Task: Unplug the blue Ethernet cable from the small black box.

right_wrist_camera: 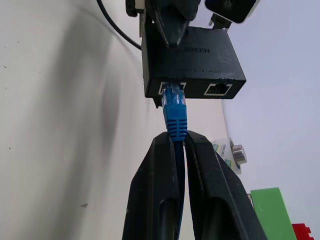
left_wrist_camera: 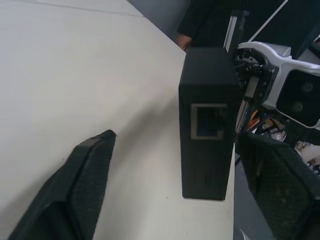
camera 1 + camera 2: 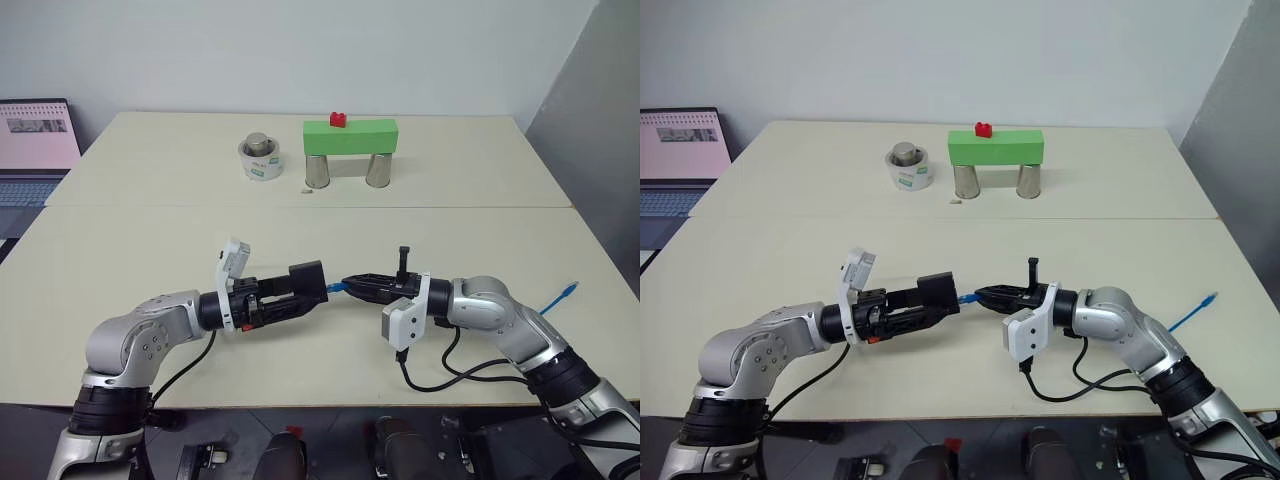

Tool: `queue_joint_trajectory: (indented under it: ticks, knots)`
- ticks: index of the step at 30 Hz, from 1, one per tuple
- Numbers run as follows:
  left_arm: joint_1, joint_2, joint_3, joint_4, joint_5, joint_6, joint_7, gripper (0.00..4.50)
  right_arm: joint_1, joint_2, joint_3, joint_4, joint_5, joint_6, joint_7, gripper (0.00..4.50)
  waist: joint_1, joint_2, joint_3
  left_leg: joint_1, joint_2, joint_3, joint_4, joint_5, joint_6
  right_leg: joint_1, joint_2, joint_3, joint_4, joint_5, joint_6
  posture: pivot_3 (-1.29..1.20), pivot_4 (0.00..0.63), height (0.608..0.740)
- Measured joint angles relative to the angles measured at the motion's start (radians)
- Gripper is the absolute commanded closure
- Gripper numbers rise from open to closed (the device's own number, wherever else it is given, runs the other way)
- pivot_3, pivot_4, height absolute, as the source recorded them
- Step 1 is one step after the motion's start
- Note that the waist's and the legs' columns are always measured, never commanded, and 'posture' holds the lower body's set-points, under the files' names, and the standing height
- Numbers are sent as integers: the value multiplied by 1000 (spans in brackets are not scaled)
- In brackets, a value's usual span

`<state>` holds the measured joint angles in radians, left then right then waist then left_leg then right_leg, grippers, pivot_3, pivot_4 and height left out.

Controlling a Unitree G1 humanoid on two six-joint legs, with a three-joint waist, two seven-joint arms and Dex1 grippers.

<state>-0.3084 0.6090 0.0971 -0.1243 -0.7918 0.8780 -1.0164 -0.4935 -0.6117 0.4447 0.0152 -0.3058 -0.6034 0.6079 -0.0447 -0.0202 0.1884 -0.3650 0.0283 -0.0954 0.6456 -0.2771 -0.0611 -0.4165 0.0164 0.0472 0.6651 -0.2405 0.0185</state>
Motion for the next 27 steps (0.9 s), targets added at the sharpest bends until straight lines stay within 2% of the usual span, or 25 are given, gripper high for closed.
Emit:
queue_joint_trajectory:
  ticks: [8,12,14,19,22,23,25,27]
  knots:
    - [-2,2,6,1,-20,-1,-22,3065,-11,9,-14,29,-30,-32,-8,4500,0,0,0,0,0,0,0,0,0,0,0,0,0,0,0,0,150,740]
    - [-2,2,5,1,-24,-1,-39,3705,-20,8,-21,46,-66,-66,-22,4500,0,0,0,0,0,0,0,0,0,0,0,0,0,0,0,0,150,740]
    - [-2,2,5,2,-23,-7,-45,3712,-25,6,-26,53,-84,-93,-33,3801,1,0,0,0,0,0,0,0,0,0,0,0,0,0,0,0,150,740]
    - [-26,5,-16,21,4,-37,-57,3713,-24,-7,-29,45,-51,-117,3,2776,2,0,0,0,0,0,0,0,0,1,0,0,0,0,0,0,150,740]
    - [-49,11,-42,43,47,-86,-87,3713,20,-57,-28,-32,94,-9,131,2001,9,0,0,0,0,-1,0,0,0,2,0,0,-1,0,0,0,150,740]
    - [-55,13,-55,51,61,-104,-95,3713,42,-68,-31,-70,172,72,173,2000,11,0,0,0,0,-1,0,0,0,1,0,0,-1,0,0,0,150,740]
    - [-70,20,-92,51,95,-151,-140,3713,109,-105,-53,-240,440,390,238,1958,14,0,0,0,0,-2,0,0,0,2,0,-1,0,0,-1,0,150,740]
    - [-85,25,-118,51,119,-190,-178,3713,114,-126,-100,-356,636,632,252,1958,15,0,0,0,-1,-3,1,0,0,2,0,-2,0,0,-1,0,150,740]
